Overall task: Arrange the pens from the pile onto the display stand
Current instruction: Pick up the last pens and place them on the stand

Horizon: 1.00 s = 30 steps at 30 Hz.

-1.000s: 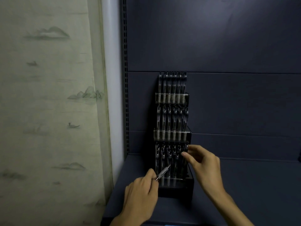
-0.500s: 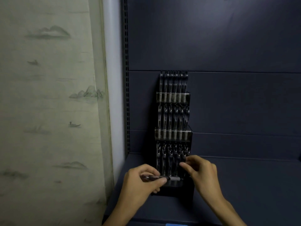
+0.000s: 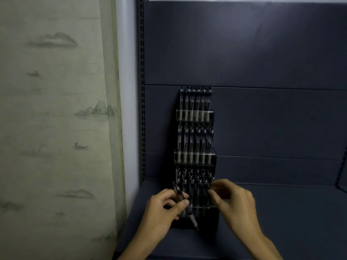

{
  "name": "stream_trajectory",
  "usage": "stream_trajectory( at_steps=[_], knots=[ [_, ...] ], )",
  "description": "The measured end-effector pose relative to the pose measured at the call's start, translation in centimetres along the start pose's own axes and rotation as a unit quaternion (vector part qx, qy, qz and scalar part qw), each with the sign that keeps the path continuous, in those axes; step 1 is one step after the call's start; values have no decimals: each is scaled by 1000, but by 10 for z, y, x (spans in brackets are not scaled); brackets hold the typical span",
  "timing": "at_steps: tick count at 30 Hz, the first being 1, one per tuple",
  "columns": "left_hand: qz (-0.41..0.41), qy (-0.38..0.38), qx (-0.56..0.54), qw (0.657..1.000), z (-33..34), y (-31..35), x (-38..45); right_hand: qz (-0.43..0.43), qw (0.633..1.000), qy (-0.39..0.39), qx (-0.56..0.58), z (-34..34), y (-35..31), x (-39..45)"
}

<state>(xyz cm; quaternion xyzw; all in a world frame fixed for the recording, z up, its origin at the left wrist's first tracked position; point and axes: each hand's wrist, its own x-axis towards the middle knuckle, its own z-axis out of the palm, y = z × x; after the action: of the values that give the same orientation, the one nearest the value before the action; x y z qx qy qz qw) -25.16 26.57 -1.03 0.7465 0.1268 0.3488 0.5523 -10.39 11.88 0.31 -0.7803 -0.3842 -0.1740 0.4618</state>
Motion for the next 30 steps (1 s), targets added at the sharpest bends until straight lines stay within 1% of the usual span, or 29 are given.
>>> stream_trajectory(
  at_steps=[1,2,4,5,7,13,15,17,20,22,25,30],
  knots=[
    [2,-4,1,1000,1,-1,0,-14,999,-26,20,-5,-6,-2],
    [2,-6,-1,1000,3,-1,0,-16,996,-76,48,-10,-12,-3],
    [6,-6,-14,1000,7,-1,1,-8,977,-188,100,-15,-24,-6],
    [7,-6,-24,1000,9,-2,1,-7,968,-223,116,-15,-27,-6],
    [10,-3,-42,999,13,-2,2,-11,960,-244,136,-14,-29,-8],
    [-4,-3,-72,997,22,1,3,25,954,-229,192,-6,-20,-14],
    [-11,-5,-64,998,22,2,2,35,954,-221,200,-4,-17,-14],
    [-2,-9,-33,999,20,3,1,45,959,-188,207,-6,-13,-9],
    [35,-2,49,998,12,2,-1,49,979,-77,185,-14,-2,6],
    [53,-3,110,993,6,-3,-1,37,985,-24,168,-20,5,16],
    [68,-15,163,984,1,-14,0,23,989,2,146,-19,13,22],
    [77,-23,186,979,1,-20,0,34,991,1,127,-3,21,20]
  ],
)
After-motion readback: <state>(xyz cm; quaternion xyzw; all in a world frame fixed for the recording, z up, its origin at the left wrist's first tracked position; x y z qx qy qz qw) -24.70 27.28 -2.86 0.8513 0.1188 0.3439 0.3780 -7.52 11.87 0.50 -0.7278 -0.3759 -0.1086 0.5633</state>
